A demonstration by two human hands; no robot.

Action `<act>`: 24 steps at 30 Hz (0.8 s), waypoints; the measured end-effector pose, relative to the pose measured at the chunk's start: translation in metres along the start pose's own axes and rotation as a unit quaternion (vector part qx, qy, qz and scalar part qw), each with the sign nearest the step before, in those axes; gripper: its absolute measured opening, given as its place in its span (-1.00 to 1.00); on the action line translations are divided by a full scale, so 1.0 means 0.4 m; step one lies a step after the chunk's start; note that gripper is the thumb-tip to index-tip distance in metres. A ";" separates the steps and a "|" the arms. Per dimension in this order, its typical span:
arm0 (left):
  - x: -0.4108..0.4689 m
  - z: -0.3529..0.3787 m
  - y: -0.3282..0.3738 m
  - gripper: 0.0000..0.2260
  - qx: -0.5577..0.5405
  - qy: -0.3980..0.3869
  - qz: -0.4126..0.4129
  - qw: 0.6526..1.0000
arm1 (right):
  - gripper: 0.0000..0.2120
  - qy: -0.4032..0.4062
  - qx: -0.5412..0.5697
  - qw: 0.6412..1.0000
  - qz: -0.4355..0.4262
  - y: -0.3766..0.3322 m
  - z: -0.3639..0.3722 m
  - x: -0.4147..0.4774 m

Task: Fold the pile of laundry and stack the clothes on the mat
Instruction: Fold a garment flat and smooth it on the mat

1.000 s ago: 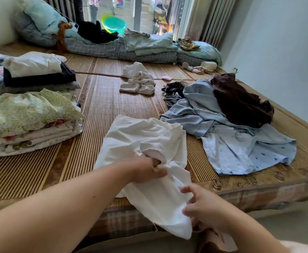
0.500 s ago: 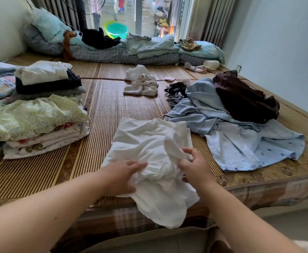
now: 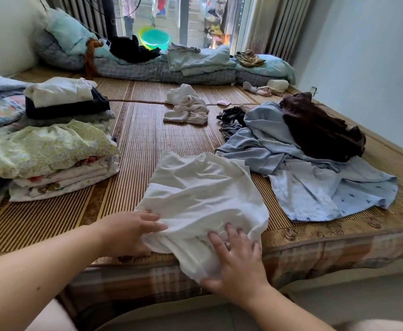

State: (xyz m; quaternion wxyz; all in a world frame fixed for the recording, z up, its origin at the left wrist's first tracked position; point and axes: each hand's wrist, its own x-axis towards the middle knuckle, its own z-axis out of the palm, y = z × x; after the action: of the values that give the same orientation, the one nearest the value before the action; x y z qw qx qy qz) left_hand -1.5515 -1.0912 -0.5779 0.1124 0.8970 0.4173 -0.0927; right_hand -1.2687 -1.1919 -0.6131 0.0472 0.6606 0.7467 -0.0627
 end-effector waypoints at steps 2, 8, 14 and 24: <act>-0.010 -0.007 -0.012 -0.45 0.012 -0.014 -0.012 1.000 | 0.09 -0.006 -0.030 0.999 0.036 0.001 0.024 0.004; -0.027 0.018 -0.027 -0.32 0.056 0.013 -0.067 0.996 | -0.01 0.042 -0.043 0.998 0.028 -0.014 0.014 -0.013; -0.041 0.019 -0.039 -0.49 0.103 0.037 -0.064 0.992 | -0.55 0.181 -0.127 0.972 -0.076 0.075 0.021 0.011; -0.038 0.014 -0.012 -0.64 0.083 0.065 -0.027 0.994 | -0.02 0.140 -0.058 0.988 -0.037 0.042 0.011 -0.028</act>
State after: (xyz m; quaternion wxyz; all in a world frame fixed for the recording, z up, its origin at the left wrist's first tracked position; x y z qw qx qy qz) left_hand -1.5652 -1.1006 -0.5798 0.0076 0.8959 0.4384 -0.0717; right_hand -1.2508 -1.2017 -0.6164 -0.0222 0.6307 0.7724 0.0719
